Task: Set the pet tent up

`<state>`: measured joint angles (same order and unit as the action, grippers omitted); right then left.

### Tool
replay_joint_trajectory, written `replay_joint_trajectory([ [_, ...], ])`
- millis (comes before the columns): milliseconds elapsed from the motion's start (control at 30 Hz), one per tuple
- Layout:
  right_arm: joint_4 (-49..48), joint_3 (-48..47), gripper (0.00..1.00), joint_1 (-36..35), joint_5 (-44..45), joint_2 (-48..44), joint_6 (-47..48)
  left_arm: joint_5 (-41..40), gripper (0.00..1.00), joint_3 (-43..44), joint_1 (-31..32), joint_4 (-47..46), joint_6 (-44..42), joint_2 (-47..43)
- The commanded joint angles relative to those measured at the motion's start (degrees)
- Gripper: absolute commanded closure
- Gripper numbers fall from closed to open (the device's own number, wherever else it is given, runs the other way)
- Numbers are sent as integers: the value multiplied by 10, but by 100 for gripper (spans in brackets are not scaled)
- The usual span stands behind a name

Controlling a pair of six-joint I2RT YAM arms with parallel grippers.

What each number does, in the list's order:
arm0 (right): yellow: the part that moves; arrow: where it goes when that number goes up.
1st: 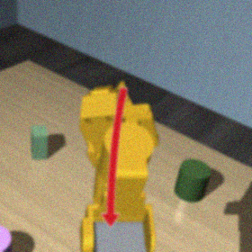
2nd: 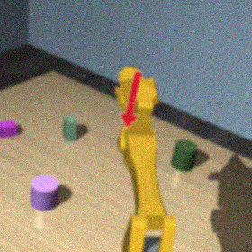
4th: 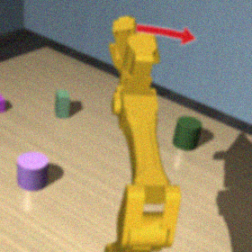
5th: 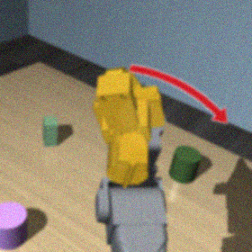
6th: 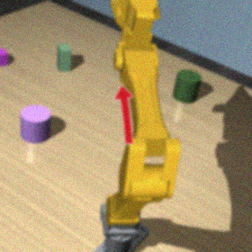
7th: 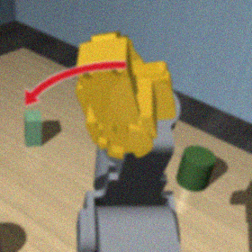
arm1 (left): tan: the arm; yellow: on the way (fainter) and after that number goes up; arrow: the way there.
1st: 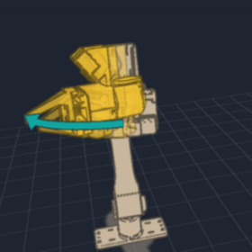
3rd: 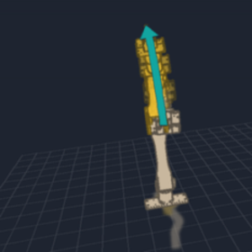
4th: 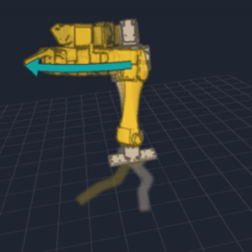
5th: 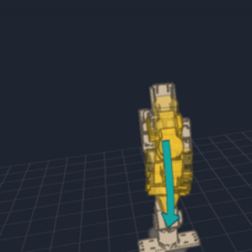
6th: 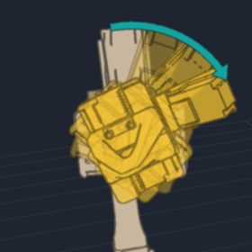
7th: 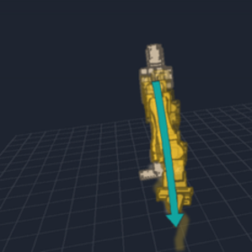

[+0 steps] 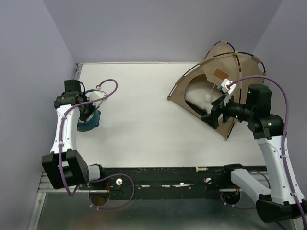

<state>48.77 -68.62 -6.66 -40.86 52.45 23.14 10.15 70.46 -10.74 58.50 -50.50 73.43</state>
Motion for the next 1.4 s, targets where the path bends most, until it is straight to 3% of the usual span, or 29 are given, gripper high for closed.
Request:
replay_joint_trajectory([
  [0,-23,18,0,-4,-24,-9,-23,19,100,-37,-8,-32,21,24],
  [400,-24,34,0,-4,-12,-14,-23,-27,100,3,-16,-109,43,172],
  [433,-23,35,0,-4,-11,-15,-21,-30,95,2,-16,-111,44,175],
  [500,-23,37,0,-4,-10,-14,-20,-31,63,-2,-17,-107,37,179],
  [567,-21,38,0,-4,-13,-15,-20,-26,39,-4,-17,-99,35,169],
  [633,-21,42,0,-4,-14,-14,-19,-15,32,-1,-18,-84,33,156],
  [833,-22,47,0,-4,-16,-17,-17,15,32,52,-28,-20,32,136],
  [1000,-25,50,0,-4,-14,-16,-16,3,58,57,-39,-20,21,154],
  [1100,-26,50,0,-4,-13,-15,-17,-1,68,53,-45,-36,23,180],
  [1367,-27,63,0,-4,-9,-17,-20,-37,69,56,-51,-112,29,261],
])
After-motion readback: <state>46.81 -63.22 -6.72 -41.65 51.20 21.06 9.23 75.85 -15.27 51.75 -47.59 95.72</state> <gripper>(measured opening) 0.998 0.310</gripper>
